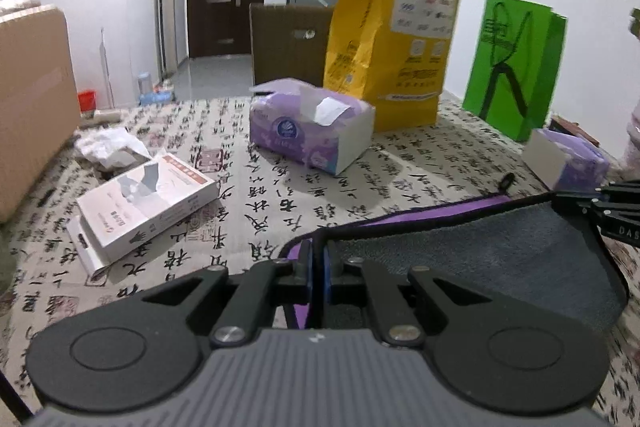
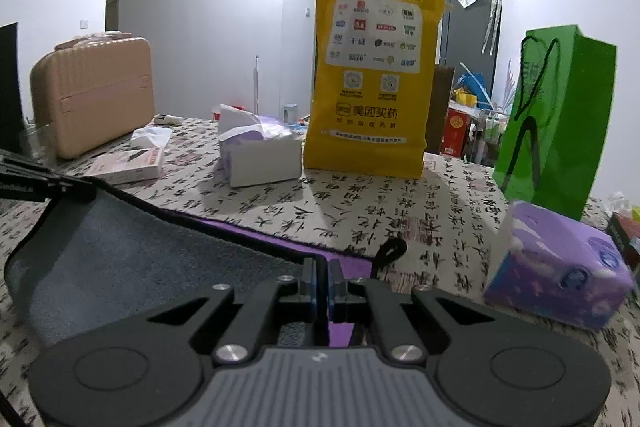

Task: Fold towel

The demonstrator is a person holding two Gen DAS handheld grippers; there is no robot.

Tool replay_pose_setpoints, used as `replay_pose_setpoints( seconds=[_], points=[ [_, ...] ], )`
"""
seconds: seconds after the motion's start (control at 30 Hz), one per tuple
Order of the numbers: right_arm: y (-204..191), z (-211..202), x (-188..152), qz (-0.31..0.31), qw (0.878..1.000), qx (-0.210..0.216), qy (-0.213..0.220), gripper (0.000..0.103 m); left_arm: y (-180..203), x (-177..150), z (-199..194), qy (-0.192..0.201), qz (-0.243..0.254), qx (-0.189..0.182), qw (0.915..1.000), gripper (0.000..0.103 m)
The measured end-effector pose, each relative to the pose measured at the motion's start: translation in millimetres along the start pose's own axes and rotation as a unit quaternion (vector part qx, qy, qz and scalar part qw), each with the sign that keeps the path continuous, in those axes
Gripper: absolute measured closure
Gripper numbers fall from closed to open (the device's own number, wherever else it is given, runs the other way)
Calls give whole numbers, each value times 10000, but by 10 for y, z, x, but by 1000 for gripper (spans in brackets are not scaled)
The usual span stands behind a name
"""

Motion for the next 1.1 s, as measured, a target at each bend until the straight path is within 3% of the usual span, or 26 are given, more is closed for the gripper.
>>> replay_pose_setpoints(
  seconds=[0.3, 0.6, 0.73, 0.8, 0.83, 0.87, 0.93, 0.97, 1.03, 1.1],
  points=[
    [147, 502, 56, 74, 9997, 5, -218, 98, -131, 106, 436, -232, -65, 19, 9997, 97],
    [190, 802, -44, 40, 9984, -110, -562, 98, -127, 27, 705, -477, 184, 46, 9987, 96],
    [217, 845, -77, 2, 9980, -292, -556, 87, -161, -14, 724, -559, 168, 135, 9982, 91],
    [247, 827, -68, 70, 9979, -329, -551, 76, -175, -16, 685, -595, 172, 177, 9979, 76],
    [259, 795, -51, 77, 9979, -376, -516, 65, -178, -11, 643, -587, 170, 197, 9979, 59],
    [273, 757, -29, 93, 9981, -400, -461, 57, -180, -2, 594, -543, 173, 217, 9981, 50],
    [301, 657, 25, 170, 9983, -426, -371, 50, -174, 21, 480, -506, 199, 218, 9983, 41],
    [307, 612, 48, 188, 9982, -438, -352, 48, -174, 35, 424, -506, 183, 233, 9983, 26],
    [313, 507, 85, 175, 9982, -469, -339, 40, -180, 68, 305, -434, 133, 318, 9985, 11],
    [306, 399, 97, 160, 9978, -526, -365, 24, -172, 100, 159, -321, 147, 375, 9987, 10]
  ],
)
Point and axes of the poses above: each gripper's, at about its wrist camera, not at the fingertips, and z roughly the way its jaws point, y to its right, x to its top, the point moved 6 cm from there along z, roughly the way its jaws point, and after that the axes turned 5 degrees about y, right-handed, at the moved point
